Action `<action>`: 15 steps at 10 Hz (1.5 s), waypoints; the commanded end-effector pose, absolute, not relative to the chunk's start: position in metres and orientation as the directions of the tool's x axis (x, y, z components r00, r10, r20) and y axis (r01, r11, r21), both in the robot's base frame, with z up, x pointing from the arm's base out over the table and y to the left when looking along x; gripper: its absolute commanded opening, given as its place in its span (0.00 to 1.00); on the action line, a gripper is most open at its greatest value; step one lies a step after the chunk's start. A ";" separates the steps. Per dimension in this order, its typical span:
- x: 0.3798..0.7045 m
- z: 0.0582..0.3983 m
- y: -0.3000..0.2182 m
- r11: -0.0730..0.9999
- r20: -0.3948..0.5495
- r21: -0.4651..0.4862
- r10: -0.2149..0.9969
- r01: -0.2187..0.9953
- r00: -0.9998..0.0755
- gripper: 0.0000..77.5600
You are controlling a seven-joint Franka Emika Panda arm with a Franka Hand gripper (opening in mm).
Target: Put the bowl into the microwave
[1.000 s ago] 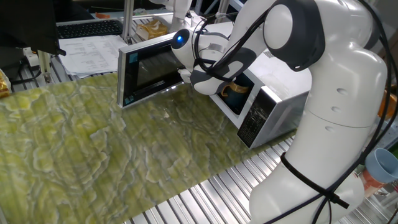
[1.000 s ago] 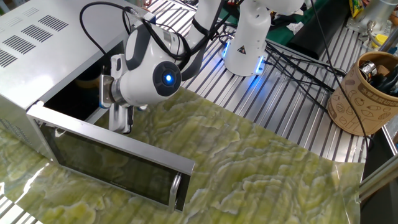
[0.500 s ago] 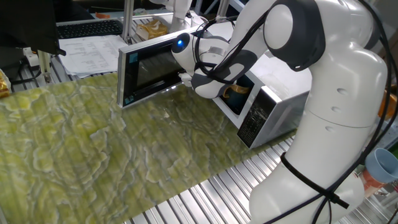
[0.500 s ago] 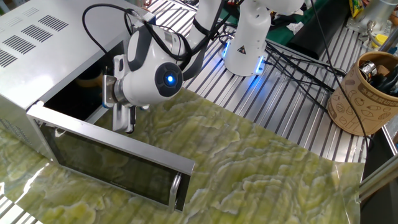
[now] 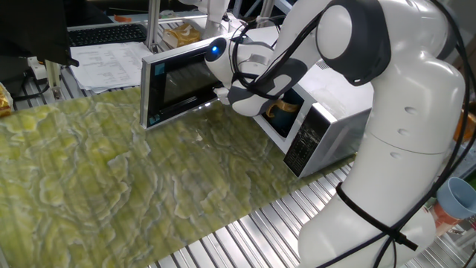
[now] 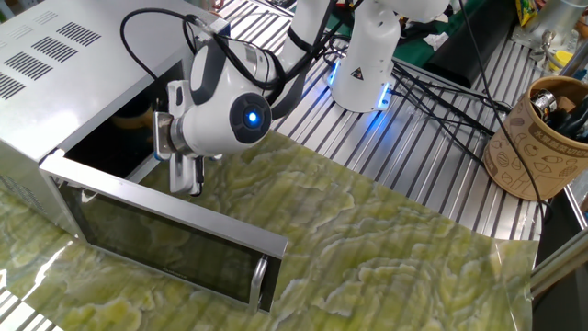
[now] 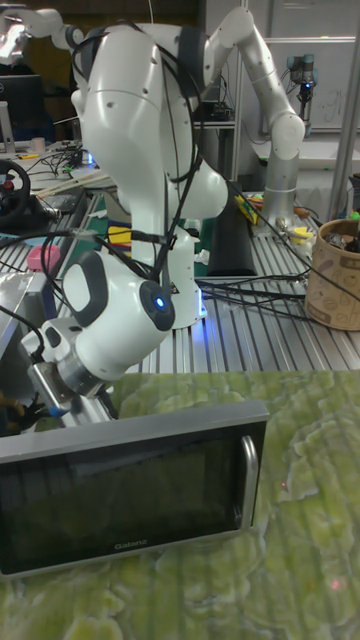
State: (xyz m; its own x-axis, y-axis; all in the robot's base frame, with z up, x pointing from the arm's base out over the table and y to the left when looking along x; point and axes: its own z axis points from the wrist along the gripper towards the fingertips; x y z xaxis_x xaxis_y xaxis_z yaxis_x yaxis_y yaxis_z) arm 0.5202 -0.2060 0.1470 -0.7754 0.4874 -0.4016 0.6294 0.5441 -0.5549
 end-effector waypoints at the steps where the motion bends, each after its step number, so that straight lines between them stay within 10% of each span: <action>1: 0.520 0.147 -0.212 0.556 -0.382 -0.581 0.459 0.595 -0.802 0.01; 15: 0.505 0.140 -0.205 0.623 -0.281 -0.644 0.347 0.444 -0.895 0.01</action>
